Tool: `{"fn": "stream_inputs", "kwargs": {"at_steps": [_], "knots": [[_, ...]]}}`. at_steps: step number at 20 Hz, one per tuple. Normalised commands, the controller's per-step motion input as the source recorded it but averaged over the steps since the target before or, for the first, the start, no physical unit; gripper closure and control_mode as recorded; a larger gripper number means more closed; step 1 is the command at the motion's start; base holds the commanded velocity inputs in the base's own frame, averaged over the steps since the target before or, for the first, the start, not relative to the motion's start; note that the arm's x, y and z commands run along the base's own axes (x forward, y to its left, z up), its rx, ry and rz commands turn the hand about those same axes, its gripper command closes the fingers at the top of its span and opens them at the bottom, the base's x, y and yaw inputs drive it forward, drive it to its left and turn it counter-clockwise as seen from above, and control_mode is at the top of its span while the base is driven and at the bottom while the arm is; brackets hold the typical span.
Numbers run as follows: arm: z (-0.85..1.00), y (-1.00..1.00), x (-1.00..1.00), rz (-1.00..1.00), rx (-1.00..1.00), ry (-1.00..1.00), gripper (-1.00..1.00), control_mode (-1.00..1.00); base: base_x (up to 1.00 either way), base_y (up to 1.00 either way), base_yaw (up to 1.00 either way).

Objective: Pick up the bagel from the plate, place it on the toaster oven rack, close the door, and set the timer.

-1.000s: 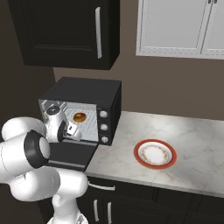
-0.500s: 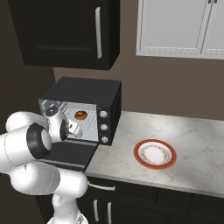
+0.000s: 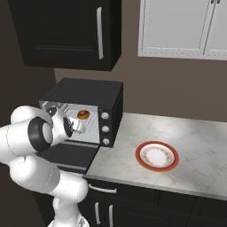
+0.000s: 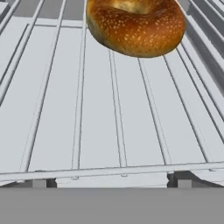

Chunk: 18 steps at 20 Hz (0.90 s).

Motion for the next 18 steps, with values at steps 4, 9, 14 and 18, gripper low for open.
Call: {"fn": "stream_inputs", "kwargs": {"at_steps": [4,9,14,18], "knots": [[0.0,-0.06,0.71,0.09,-0.05,0.0,-1.0,-1.0,0.0,0.0,0.0],[0.04,-0.07,-0.27,0.09,-0.06,-0.12,-1.0,-1.0,0.0,0.0,0.0],[0.49,0.0,-0.98,0.03,-0.04,-0.16,-1.0,-1.0,0.0,0.0,0.0],[0.98,0.0,-0.62,0.0,0.0,-0.06,-1.0,-1.0,0.0,0.0,0.0]]}}
